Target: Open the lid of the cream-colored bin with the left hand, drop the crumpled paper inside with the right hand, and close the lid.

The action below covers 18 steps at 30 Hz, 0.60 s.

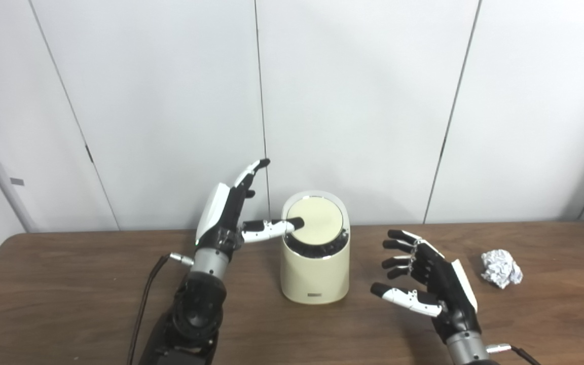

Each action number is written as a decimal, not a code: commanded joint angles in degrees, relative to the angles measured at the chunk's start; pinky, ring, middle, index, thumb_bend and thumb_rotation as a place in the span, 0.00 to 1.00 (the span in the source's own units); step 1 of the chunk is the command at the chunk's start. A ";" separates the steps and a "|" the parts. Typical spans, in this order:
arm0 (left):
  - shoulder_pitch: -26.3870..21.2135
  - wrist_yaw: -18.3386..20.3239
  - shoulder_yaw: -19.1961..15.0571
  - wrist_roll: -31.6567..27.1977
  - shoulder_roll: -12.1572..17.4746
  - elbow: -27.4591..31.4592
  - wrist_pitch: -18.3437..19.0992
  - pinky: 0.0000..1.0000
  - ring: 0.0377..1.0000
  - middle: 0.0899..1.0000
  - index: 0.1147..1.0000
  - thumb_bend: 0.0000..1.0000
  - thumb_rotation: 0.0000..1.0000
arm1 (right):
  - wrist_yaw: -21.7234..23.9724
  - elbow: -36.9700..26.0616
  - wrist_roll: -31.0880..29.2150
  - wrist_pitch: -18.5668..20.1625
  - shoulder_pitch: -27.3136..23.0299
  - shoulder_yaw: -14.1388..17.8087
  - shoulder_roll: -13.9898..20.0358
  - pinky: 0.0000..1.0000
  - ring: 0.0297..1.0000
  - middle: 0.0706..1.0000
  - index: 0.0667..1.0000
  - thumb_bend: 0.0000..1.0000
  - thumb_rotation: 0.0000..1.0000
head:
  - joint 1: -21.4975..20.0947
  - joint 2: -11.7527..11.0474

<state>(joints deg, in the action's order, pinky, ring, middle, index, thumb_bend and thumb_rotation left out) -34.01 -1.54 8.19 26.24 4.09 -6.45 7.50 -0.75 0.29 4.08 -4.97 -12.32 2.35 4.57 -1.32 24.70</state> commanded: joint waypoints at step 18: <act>-6.82 -1.05 5.76 9.71 1.30 -3.10 4.16 1.00 1.00 1.00 1.00 0.98 0.35 | -0.78 -2.27 0.70 -1.25 -1.99 -0.27 -0.88 0.49 0.54 0.69 0.73 0.70 0.14 | -0.65 0.14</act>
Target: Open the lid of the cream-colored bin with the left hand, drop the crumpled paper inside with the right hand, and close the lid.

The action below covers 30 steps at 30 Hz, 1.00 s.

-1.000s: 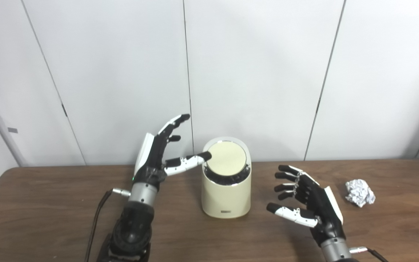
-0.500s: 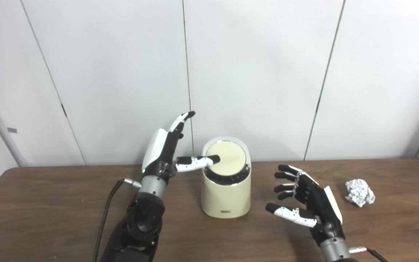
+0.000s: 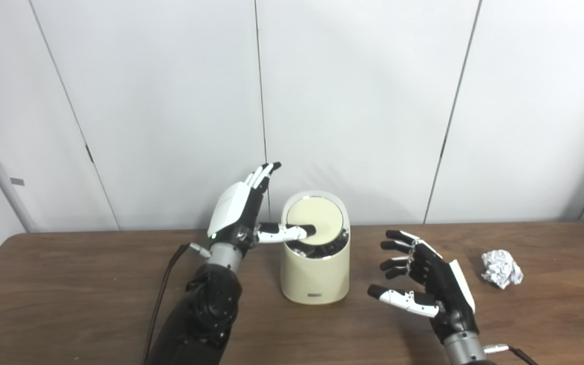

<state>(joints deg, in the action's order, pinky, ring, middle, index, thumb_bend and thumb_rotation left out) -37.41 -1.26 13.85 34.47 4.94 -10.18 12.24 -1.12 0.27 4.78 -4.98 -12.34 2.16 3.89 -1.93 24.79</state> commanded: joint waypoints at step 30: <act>-7.69 -1.75 6.03 14.70 1.47 -1.49 2.70 0.95 1.00 1.00 1.00 1.00 0.22 | -0.36 -3.75 -0.40 -0.65 -1.79 -0.99 -0.28 0.54 0.53 0.67 0.73 0.68 0.08 | 0.23 1.09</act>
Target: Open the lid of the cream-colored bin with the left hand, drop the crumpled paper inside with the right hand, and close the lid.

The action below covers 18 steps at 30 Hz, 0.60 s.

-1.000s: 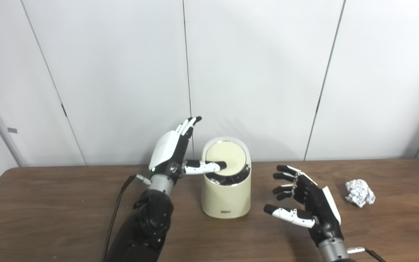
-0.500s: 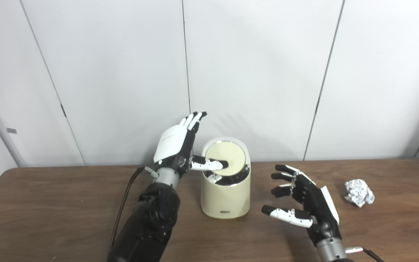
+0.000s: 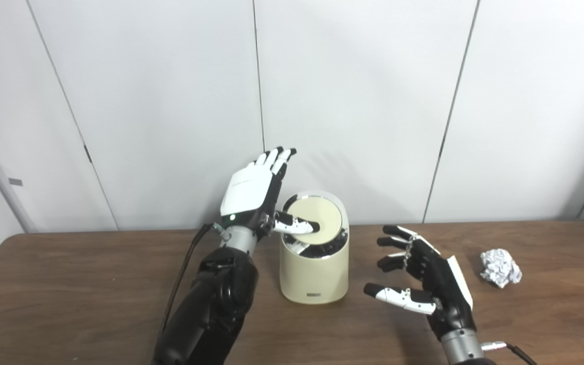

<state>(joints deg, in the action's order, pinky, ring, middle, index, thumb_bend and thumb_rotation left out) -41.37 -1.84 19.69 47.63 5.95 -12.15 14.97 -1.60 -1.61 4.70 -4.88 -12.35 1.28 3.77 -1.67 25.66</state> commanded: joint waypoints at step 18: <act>-2.32 -1.50 6.04 7.63 1.84 -4.45 -0.19 0.87 1.00 1.00 1.00 1.00 0.14 | -0.11 -2.84 -0.71 -0.10 -1.83 0.22 -0.08 0.47 0.51 0.67 0.73 0.68 0.09 | -0.15 1.16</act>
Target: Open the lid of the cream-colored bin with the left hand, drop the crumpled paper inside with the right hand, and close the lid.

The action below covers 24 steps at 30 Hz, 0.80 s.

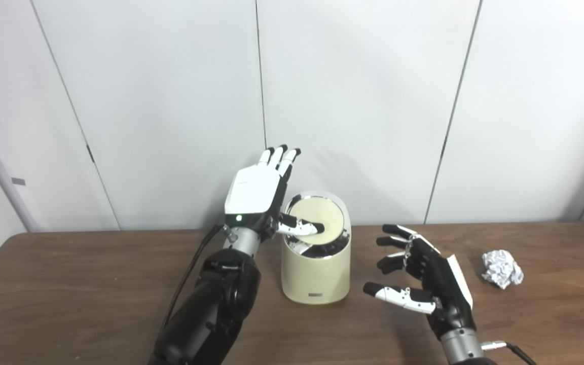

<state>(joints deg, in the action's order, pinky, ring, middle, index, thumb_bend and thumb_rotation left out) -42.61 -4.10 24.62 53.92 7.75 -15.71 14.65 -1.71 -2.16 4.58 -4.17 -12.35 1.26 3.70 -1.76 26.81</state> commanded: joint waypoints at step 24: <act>0.59 -0.70 3.95 0.38 1.37 -4.41 -1.43 0.85 1.00 1.00 1.00 1.00 0.12 | -0.24 -2.02 -0.94 -0.80 -1.92 0.31 0.08 0.47 0.51 0.66 0.72 0.70 0.12 | 0.05 -0.25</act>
<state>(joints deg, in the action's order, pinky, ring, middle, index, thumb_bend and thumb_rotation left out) -42.23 -5.99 27.41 53.56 9.04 -18.22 13.86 -1.78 -2.41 3.59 -3.65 -12.35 1.42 3.79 -1.67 26.54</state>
